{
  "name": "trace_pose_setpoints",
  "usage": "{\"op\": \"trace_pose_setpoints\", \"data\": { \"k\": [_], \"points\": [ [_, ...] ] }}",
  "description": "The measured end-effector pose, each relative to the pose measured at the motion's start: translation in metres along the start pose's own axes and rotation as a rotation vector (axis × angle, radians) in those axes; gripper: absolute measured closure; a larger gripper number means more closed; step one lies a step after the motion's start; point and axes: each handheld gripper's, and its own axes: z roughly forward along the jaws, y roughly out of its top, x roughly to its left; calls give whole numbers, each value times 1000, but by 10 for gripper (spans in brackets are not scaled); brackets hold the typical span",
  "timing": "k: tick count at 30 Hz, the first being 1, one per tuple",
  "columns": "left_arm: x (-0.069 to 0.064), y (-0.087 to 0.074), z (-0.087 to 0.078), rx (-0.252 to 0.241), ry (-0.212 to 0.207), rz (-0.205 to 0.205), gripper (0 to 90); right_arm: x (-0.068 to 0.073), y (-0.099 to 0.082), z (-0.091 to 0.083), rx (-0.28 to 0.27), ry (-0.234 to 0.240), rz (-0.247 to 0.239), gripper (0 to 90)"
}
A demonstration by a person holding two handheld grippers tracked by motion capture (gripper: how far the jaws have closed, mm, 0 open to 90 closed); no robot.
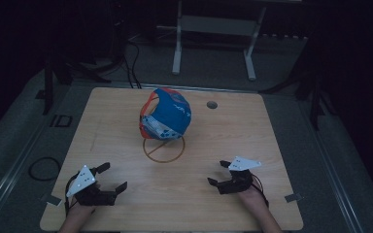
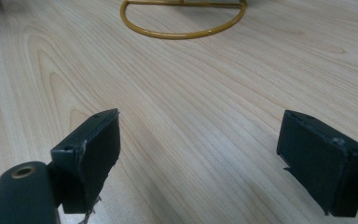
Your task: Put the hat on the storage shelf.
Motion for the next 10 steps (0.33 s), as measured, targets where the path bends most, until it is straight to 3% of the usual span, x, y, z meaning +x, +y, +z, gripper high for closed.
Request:
{"op": "trace_pose_setpoints", "data": {
  "k": [10],
  "points": [
    [0,0,0,-1,-2,0,22,0,-1,2,9,-9,-4,134]
  ]
}}
